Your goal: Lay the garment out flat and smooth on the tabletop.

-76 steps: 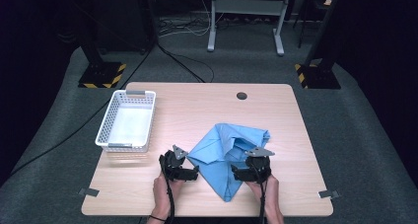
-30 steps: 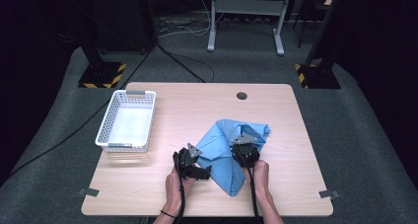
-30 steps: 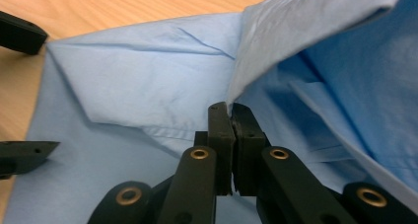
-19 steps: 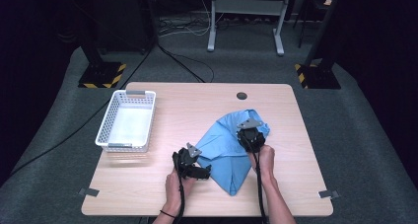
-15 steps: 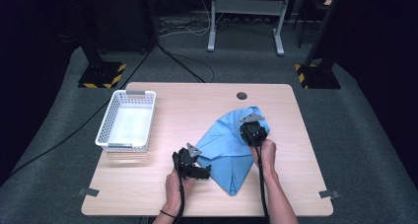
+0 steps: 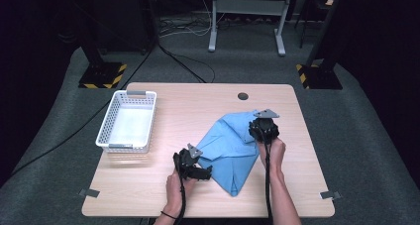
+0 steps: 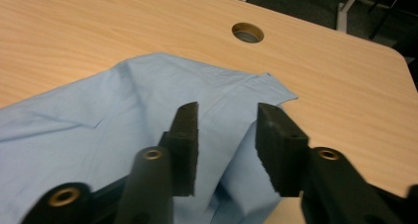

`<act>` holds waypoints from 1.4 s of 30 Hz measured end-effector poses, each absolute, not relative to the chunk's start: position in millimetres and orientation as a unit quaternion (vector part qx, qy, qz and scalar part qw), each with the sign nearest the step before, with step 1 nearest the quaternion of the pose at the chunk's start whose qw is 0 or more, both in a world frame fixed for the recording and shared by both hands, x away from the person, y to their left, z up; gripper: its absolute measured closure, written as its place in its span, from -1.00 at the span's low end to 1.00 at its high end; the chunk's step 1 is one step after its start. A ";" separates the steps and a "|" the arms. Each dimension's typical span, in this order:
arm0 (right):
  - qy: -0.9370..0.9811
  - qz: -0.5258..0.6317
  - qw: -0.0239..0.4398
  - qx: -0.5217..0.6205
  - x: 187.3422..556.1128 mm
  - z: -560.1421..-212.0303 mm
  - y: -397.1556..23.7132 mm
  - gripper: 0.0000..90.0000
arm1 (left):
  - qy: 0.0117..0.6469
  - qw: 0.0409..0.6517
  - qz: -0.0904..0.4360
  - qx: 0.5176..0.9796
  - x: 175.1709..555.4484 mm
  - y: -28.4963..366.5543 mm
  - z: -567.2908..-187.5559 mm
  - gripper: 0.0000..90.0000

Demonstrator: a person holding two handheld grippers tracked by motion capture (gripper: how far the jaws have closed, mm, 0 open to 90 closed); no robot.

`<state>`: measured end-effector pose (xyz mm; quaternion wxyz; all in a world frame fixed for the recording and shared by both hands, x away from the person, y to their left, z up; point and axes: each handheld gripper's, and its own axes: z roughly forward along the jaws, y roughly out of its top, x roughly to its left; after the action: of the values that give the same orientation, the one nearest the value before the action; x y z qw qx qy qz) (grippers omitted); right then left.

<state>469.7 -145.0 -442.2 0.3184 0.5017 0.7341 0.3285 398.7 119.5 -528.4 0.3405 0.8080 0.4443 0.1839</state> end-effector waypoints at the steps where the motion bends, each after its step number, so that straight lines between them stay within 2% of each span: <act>1: 0.734 0.330 0.314 0.503 463.6 -441.4 -146.1 0.24 | 0.445 0.341 0.184 0.808 398.7 119.4 -528.4 -1.00; 6: 0.752 0.318 0.267 0.512 440.9 -460.8 -150.4 -0.11 | 0.445 0.340 0.184 0.808 398.6 119.4 -528.4 -1.00; 11: 0.776 0.289 0.201 0.524 439.6 -501.0 -152.7 -0.35 | 0.445 0.341 0.184 0.808 398.7 119.4 -528.4 -1.00; 12: 0.781 0.288 0.193 0.520 441.5 -506.8 -152.6 -0.45 | 0.444 0.341 0.184 0.808 398.9 119.3 -528.4 -1.00; 14: 0.777 0.296 0.186 0.523 447.4 -513.1 -153.0 -0.57 | 0.442 0.341 0.182 0.810 399.2 119.1 -528.2 -1.00; 20: 0.772 0.312 0.201 0.516 454.6 -521.5 -150.2 -0.88 | 0.440 0.342 0.182 0.810 398.6 118.9 -528.4 -1.00; 42: 0.775 0.324 0.212 0.500 399.4 -526.1 -127.6 -0.89 | 0.426 0.344 0.177 0.818 369.1 134.9 -528.9 -0.99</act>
<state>399.4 -127.6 -526.1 0.2118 0.5003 0.7746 0.3237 369.1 134.9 -528.9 0.3443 0.8175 0.4264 0.1771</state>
